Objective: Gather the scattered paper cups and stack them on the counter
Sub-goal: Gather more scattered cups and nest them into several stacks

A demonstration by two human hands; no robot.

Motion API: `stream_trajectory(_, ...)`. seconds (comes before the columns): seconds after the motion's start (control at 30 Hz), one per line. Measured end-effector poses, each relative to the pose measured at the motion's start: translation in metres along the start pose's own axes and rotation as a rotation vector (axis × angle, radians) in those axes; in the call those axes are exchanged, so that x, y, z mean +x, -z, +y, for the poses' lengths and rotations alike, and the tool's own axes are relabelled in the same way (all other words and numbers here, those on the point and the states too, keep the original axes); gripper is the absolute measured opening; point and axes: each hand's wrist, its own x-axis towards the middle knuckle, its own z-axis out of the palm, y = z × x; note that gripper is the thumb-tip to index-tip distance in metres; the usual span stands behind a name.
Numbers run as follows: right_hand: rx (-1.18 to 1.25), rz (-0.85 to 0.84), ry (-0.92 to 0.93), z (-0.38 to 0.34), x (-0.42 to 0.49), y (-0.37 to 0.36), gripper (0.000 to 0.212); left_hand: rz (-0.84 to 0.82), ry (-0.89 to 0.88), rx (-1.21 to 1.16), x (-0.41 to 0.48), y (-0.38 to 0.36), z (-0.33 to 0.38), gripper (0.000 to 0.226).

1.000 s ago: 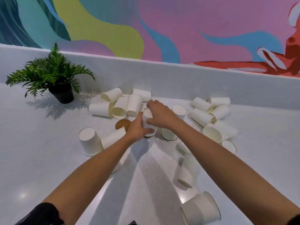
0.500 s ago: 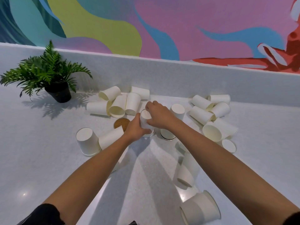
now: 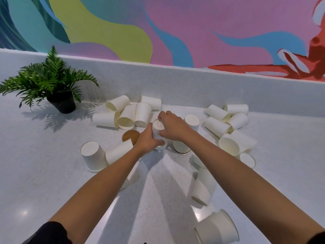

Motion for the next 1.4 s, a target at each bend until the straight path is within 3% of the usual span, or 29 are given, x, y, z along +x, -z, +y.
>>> stream_trajectory(0.3, 0.002, 0.028, 0.006, -0.001, 0.001, 0.0, 0.041, -0.007, 0.032, 0.08, -0.001, 0.001, 0.009, 0.073)
stream_trajectory(0.57, 0.097, 0.02, 0.032, -0.004, 0.003, 0.01, 0.066, 0.089, -0.128, 0.507, -0.001, 0.039, 0.033, 0.07)
stream_trajectory(0.73, 0.154, 0.049, 0.038, -0.012, 0.015, 0.018, 0.067, 0.209, -0.169, 0.717, 0.013, 0.068, 0.04, 0.067)
stream_trajectory(0.9, 0.155, 0.07, 0.004, -0.015, 0.034, 0.017, 0.062, 0.132, -0.194, 1.09, 0.046, 0.085, 0.043, 0.082)
stream_trajectory(1.03, 0.167, 0.094, -0.056, -0.012, 0.05, 0.012, 0.059, 0.009, -0.17, 1.249, 0.069, 0.083, 0.036, 0.098)
stream_trajectory(1.13, 0.179, 0.094, -0.102, -0.008, 0.06, 0.008, 0.056, -0.048, -0.176, 1.298, 0.082, 0.078, 0.032, 0.098)
stream_trajectory(1.4, 0.22, 0.034, -0.213, -0.001, 0.074, 0.002, 0.057, 0.002, -0.194, 1.198, 0.1, 0.076, 0.026, 0.089)
